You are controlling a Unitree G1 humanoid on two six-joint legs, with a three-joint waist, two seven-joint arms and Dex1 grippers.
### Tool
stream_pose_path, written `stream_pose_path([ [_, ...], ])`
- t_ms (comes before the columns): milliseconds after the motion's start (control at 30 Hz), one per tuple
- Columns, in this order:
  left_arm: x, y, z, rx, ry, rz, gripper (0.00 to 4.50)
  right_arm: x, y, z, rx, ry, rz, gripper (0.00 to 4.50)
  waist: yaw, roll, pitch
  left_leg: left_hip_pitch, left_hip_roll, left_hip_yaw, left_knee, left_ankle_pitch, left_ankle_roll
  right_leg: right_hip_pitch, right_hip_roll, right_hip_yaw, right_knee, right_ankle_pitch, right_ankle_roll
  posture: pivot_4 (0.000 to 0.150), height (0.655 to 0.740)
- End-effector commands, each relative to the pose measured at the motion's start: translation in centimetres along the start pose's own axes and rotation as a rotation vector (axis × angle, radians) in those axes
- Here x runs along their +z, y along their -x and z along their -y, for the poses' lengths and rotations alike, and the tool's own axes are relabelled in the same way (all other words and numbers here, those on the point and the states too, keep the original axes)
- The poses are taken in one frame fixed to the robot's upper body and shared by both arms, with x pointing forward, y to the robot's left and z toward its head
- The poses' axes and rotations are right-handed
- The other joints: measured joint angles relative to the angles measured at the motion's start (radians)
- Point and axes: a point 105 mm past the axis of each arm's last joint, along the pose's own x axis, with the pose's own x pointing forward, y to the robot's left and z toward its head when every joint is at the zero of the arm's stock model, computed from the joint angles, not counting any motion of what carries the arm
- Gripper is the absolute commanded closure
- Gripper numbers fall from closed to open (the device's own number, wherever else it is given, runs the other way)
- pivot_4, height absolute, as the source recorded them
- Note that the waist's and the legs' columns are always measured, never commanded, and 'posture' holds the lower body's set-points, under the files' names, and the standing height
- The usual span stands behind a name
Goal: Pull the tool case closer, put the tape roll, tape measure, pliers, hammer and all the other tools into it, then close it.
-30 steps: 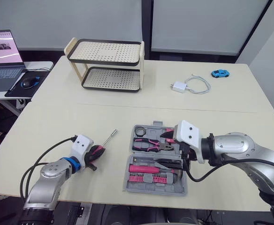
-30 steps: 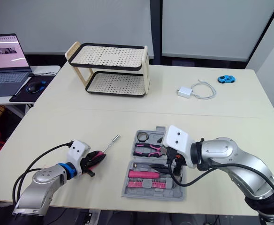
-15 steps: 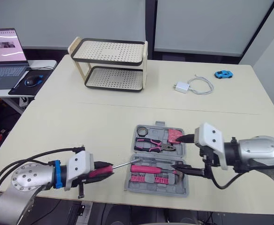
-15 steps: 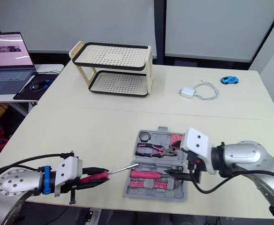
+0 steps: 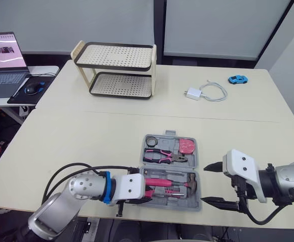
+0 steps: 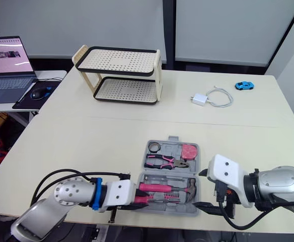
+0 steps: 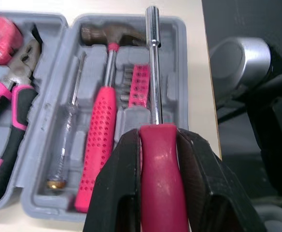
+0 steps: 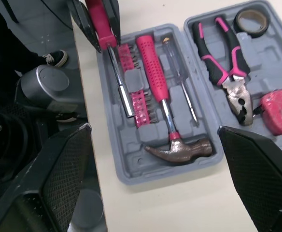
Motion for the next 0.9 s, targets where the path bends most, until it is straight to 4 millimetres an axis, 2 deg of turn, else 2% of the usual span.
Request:
stream_pose_path([
  [33,0.5,-1.3,0.2,-0.018,0.010,-0.023,3.76,0.4,0.3,-0.3,0.002,0.040,-0.008,0.00,0.000,0.000,0.000,0.000,0.000,0.000,0.000,0.000,0.000,0.000,0.000,0.000,0.000,0.000,0.000,0.150,0.7350],
  [333,0.5,-3.5,0.1,-0.052,0.011,-0.064,3.76,0.3,0.1,-0.3,0.003,0.042,-0.017,0.00,0.000,0.000,0.000,0.004,0.000,0.000,0.000,0.000,0.000,0.003,0.000,0.000,0.000,0.000,0.000,0.150,0.7350],
  [900,0.9,-4.1,-0.1,-0.110,-0.013,-0.067,3.76,0.4,0.3,-0.2,-0.011,0.035,-0.018,0.00,0.001,0.000,0.000,0.008,0.000,-0.001,0.000,0.000,0.000,0.007,0.000,0.000,-0.001,0.000,0.000,0.150,0.7350],
])
